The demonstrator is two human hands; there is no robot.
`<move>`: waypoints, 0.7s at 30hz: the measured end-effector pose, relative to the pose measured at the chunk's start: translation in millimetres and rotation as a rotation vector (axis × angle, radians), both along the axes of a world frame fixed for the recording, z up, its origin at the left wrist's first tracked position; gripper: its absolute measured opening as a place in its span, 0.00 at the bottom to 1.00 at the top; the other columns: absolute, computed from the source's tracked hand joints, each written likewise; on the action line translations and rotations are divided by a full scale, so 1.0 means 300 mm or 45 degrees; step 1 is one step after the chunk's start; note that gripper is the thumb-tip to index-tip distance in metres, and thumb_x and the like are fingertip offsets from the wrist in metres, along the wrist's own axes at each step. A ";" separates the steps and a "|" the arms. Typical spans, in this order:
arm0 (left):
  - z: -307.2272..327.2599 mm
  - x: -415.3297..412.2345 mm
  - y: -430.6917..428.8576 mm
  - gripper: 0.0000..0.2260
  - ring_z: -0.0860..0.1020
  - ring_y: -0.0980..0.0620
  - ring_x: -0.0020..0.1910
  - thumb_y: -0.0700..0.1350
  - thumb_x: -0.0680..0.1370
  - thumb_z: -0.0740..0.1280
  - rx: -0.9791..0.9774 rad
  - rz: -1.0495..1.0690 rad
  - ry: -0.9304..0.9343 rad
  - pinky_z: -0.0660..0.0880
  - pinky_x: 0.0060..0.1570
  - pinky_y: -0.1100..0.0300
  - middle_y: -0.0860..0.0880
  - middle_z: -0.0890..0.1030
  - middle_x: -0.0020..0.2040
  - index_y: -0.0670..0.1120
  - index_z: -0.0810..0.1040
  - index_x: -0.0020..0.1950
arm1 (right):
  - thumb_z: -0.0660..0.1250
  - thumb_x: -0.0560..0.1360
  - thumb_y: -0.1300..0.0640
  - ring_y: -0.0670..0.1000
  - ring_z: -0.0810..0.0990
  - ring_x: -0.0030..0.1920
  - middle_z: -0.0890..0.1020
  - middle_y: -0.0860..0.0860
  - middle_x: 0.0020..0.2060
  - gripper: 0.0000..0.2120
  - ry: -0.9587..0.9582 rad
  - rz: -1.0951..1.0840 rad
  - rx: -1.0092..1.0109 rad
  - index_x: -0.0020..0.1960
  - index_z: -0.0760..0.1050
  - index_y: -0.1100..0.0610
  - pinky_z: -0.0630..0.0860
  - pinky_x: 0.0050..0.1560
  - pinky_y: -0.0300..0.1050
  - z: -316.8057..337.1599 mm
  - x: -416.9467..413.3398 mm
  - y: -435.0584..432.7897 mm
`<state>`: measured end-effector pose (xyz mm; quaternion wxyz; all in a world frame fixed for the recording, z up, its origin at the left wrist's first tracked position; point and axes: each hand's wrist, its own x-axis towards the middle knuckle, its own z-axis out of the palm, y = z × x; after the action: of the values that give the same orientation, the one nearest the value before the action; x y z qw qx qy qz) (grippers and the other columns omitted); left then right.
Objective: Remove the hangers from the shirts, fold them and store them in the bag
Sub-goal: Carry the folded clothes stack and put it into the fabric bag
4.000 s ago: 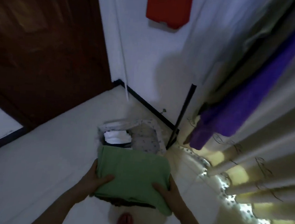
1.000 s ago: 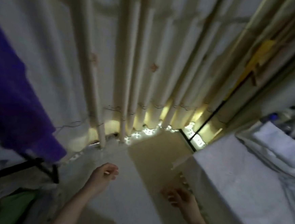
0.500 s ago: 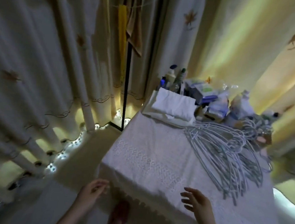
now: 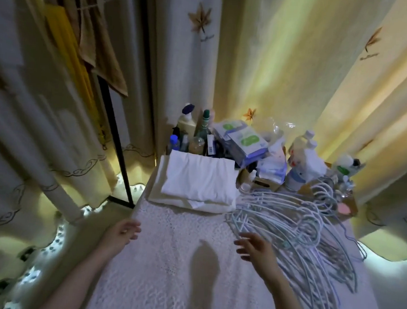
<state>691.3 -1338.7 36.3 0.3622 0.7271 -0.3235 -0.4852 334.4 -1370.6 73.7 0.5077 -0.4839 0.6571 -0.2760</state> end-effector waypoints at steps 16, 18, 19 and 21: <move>-0.043 -0.069 -0.621 0.61 0.52 0.44 0.77 0.76 0.53 0.63 0.146 -0.111 -0.504 0.57 0.72 0.42 0.47 0.50 0.78 0.49 0.46 0.78 | 0.72 0.70 0.44 0.52 0.62 0.72 0.61 0.52 0.74 0.47 0.263 0.398 -0.325 0.77 0.47 0.55 0.62 0.72 0.55 0.016 0.118 -0.655; -0.058 -0.075 -0.645 0.63 0.52 0.45 0.77 0.79 0.51 0.61 0.136 -0.208 -0.571 0.56 0.73 0.43 0.48 0.50 0.79 0.50 0.44 0.78 | 0.71 0.69 0.40 0.56 0.55 0.75 0.54 0.53 0.76 0.53 0.346 0.413 -0.226 0.78 0.38 0.55 0.57 0.74 0.55 -0.032 0.140 -0.687; -0.066 -0.080 -0.652 0.64 0.53 0.45 0.76 0.79 0.50 0.60 0.114 -0.240 -0.563 0.57 0.73 0.44 0.49 0.50 0.78 0.51 0.43 0.78 | 0.71 0.69 0.40 0.57 0.56 0.75 0.54 0.54 0.77 0.54 0.361 0.427 -0.220 0.77 0.37 0.55 0.57 0.74 0.55 -0.054 0.150 -0.692; -0.078 -0.090 -0.661 0.66 0.56 0.46 0.76 0.79 0.49 0.63 0.009 -0.255 -0.444 0.59 0.72 0.47 0.50 0.52 0.78 0.51 0.41 0.78 | 0.70 0.71 0.43 0.55 0.61 0.73 0.59 0.52 0.75 0.49 0.294 0.436 -0.268 0.77 0.40 0.53 0.61 0.71 0.51 -0.099 0.165 -0.690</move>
<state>664.4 -1537.1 12.8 0.2481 0.7656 -0.4504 -0.3866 384.0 -1577.6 43.9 0.4152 -0.6670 0.5869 -0.1958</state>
